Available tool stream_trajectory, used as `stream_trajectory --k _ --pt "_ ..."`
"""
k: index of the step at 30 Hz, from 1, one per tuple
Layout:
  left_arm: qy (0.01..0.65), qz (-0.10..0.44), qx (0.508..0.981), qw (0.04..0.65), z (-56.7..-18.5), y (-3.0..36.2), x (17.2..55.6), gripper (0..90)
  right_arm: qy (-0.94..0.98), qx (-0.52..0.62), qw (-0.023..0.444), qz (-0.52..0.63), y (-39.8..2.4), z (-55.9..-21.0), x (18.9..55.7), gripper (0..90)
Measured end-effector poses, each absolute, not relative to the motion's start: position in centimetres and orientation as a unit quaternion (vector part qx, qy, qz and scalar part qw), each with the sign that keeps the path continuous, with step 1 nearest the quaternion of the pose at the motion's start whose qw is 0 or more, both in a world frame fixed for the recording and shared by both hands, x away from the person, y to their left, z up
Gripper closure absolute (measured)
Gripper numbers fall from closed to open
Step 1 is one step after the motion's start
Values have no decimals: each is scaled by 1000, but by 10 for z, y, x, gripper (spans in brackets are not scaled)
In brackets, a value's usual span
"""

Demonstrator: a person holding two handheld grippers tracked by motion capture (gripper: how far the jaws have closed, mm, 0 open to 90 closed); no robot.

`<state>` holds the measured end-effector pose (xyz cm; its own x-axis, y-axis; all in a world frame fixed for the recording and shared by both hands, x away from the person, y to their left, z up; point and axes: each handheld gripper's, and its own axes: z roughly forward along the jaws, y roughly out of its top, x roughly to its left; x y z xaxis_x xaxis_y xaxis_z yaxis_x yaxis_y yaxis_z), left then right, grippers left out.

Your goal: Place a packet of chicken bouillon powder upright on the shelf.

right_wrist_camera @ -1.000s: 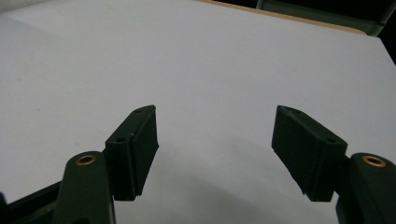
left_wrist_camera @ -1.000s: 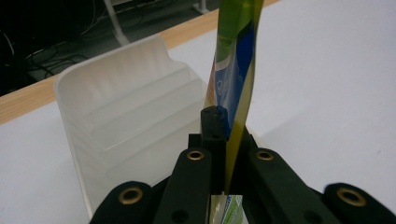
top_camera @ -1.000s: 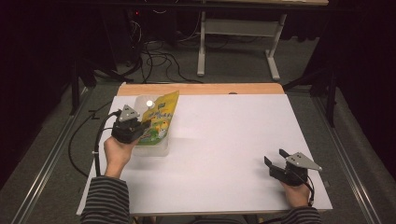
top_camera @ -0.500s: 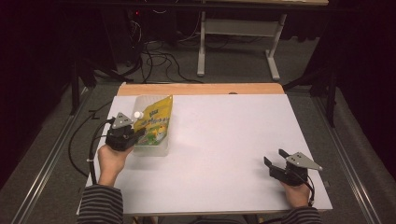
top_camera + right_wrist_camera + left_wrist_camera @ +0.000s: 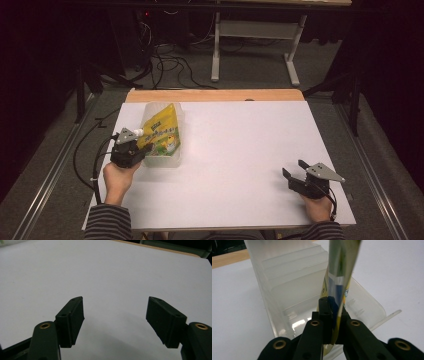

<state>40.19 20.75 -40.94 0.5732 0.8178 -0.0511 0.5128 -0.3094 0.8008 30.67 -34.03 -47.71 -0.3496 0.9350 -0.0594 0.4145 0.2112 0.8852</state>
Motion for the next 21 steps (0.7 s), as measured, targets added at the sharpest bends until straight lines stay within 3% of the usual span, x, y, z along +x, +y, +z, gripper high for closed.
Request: stream_trajectory --k 6,21 --pt "422 190 784 412 -410 210 398 843 707 480 314 413 -341 -477 306 310" --pt "448 222 750 433 -406 219 377 610 708 476 316 415 -341 -477 306 308"
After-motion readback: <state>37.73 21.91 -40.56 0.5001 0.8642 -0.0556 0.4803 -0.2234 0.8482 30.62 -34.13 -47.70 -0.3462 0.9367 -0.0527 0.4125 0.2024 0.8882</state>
